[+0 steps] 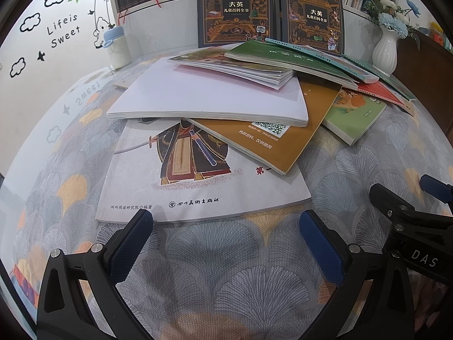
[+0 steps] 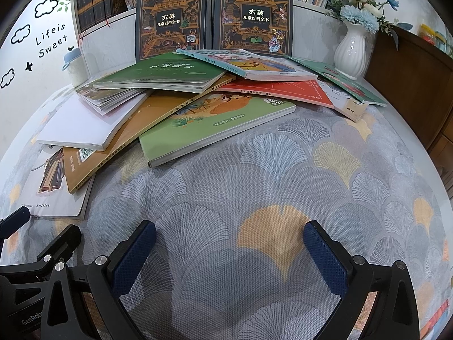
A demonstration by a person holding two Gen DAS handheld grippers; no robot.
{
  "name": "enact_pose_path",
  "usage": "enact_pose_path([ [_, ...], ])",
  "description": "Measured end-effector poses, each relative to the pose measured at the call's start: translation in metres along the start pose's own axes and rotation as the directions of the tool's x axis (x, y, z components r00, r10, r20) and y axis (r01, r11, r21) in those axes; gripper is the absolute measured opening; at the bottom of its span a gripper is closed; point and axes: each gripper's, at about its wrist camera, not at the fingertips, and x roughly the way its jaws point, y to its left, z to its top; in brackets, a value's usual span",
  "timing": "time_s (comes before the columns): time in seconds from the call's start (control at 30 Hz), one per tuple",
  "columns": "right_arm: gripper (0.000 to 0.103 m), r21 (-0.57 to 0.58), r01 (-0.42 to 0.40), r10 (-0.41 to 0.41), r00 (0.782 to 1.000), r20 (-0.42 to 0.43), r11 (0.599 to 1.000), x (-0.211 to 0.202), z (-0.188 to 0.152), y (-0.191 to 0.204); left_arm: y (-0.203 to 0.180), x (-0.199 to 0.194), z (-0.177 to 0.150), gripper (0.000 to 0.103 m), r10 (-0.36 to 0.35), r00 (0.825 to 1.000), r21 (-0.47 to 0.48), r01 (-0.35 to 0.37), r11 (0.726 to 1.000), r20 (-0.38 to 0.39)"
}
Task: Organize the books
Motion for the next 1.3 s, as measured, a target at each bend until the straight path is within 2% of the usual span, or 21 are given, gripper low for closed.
enact_pose_path([
  [0.83,0.103,0.006,-0.027,0.027,0.999,-0.031,1.0,0.001,0.002,0.001,0.0,0.0,0.0,0.103,-0.001,1.0,-0.001,0.001,1.0,0.0],
  [0.93,0.103,0.042,-0.061,0.061,0.998,0.001,0.997,-0.002,0.002,-0.005,0.0,0.0,0.002,0.103,-0.003,1.0,0.0,0.003,1.0,-0.001],
  [1.03,0.103,0.131,-0.157,0.151,0.987,0.057,0.979,-0.007,0.001,-0.021,0.001,0.0,-0.001,0.103,-0.007,1.0,0.007,0.007,1.0,-0.003],
  [1.1,0.103,0.157,-0.186,0.176,0.982,0.073,0.97,-0.009,0.001,-0.026,0.0,0.001,-0.001,0.103,-0.01,1.0,0.014,0.01,1.0,-0.005],
  [1.13,0.102,0.161,-0.189,0.178,0.981,0.078,0.969,-0.01,0.001,-0.026,0.001,0.001,-0.001,0.103,-0.013,1.0,0.016,0.013,1.0,-0.005],
  [1.27,0.084,0.161,-0.14,0.133,0.99,0.055,0.977,-0.015,0.003,-0.024,0.003,0.003,0.004,0.103,-0.044,0.999,0.029,0.045,0.999,-0.026],
  [1.3,0.084,0.16,-0.147,0.142,0.989,0.04,0.976,-0.016,0.003,-0.025,0.005,0.001,0.005,0.102,-0.057,0.998,0.034,0.058,0.998,-0.037],
])
